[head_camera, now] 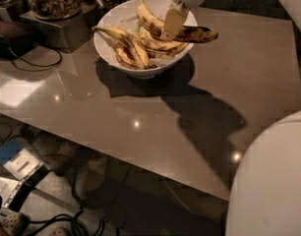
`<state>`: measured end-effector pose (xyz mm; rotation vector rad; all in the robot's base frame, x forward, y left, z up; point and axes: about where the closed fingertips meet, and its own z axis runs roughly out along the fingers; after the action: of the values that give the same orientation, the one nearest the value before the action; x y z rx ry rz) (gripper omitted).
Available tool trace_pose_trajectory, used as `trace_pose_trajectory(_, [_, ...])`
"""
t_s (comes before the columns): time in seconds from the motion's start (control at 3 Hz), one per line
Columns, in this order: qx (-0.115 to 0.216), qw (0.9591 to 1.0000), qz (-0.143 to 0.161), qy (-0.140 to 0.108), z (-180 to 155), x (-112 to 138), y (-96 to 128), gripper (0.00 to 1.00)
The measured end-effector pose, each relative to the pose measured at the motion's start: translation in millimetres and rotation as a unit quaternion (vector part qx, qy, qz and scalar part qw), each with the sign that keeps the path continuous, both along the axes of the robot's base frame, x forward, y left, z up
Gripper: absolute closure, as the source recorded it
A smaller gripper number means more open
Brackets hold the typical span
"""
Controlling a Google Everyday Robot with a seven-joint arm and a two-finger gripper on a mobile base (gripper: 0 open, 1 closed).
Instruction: Pick banana from white bowl
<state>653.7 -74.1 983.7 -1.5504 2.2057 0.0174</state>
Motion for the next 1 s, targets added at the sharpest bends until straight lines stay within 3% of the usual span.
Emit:
trace_pose_trajectory(0.33, [-0.01, 0.9999, -0.009, 0.006, 5.2, -20.4, -12.0, 1.0])
trace_pose_trajectory(0.67, [0.002, 0.999, -0.032, 0.032, 2.3, -63.8, -28.5, 1.0])
trace_pose_trajectory(1.0, [0.008, 0.9955, -0.065, 0.068, -9.3, -107.3, -45.8, 1.0])
